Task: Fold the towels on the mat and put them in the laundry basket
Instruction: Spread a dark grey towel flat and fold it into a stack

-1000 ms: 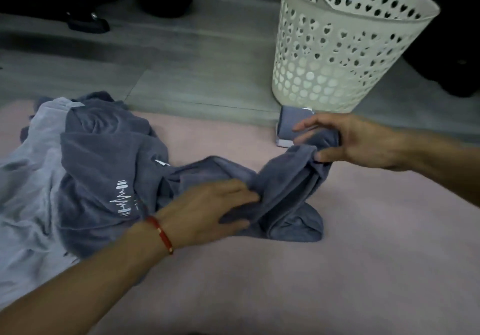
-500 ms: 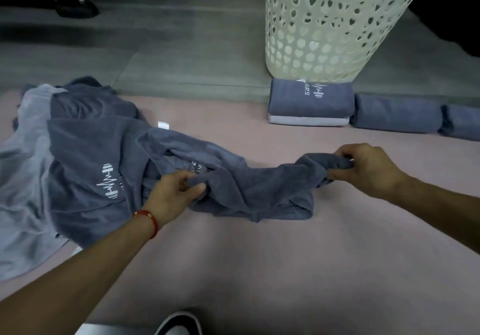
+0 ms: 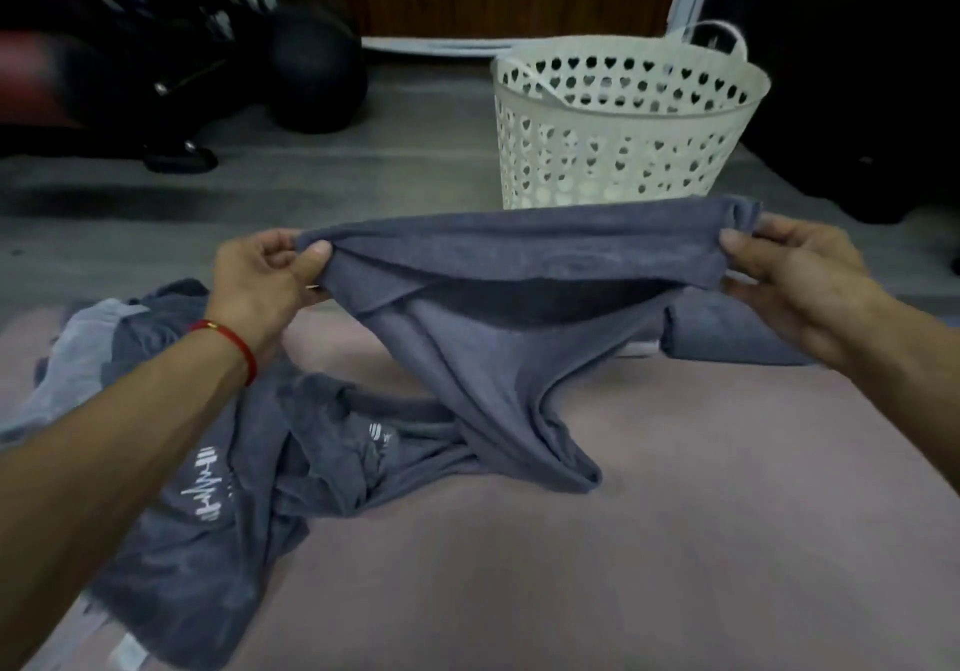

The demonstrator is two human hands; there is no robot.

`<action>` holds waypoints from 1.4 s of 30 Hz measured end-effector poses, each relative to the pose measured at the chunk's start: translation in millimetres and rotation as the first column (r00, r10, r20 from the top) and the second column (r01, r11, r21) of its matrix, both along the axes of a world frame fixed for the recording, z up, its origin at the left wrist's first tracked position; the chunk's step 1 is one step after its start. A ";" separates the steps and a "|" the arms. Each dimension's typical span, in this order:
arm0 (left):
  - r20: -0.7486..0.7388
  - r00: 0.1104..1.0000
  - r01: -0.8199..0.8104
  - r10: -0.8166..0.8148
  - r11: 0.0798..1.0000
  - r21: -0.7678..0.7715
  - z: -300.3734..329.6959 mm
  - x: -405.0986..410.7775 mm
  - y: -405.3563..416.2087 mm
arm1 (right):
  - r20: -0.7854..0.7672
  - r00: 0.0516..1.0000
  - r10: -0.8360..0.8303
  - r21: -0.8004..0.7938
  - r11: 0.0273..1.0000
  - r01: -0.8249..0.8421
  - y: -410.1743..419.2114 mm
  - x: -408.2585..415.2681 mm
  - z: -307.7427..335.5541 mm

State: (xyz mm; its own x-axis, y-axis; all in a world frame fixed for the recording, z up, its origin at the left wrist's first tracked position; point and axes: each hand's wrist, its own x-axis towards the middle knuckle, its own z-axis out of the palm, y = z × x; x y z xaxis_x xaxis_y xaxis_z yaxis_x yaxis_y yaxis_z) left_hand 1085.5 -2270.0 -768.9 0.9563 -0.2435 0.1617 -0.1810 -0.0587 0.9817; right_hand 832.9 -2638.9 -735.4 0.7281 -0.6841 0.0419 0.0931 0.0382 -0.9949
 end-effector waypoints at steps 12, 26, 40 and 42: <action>0.482 0.862 -0.167 0.158 0.986 -0.025 144.8 13.5 -29.9 | 0.070 0.940 -0.333 -0.568 0.761 0.312 -1.2 26.3 126.6; 0.626 0.776 -0.126 0.080 0.992 0.029 190.1 -5.0 -43.4 | 0.137 0.932 -0.336 -0.363 0.858 0.363 11.2 -46.8 143.2; 0.509 0.594 0.355 -0.623 0.771 0.528 48.9 -94.6 -268.4 | -0.181 0.662 -0.727 -0.073 0.681 0.728 35.4 -276.0 -69.4; 0.471 0.533 0.380 -0.702 0.697 0.609 23.3 -121.9 -320.5 | -0.230 0.554 -0.800 -0.053 0.579 0.814 39.5 -306.7 -96.7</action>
State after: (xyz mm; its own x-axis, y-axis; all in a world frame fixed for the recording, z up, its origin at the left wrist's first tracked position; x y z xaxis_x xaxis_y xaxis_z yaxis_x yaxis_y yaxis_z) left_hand 963.6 -2590.5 -745.6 0.2955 -0.8650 0.4056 -0.8608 -0.0569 0.5058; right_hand 526.2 -2599.5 -832.1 -0.1460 -0.9851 -0.0907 -0.0919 0.1048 -0.9902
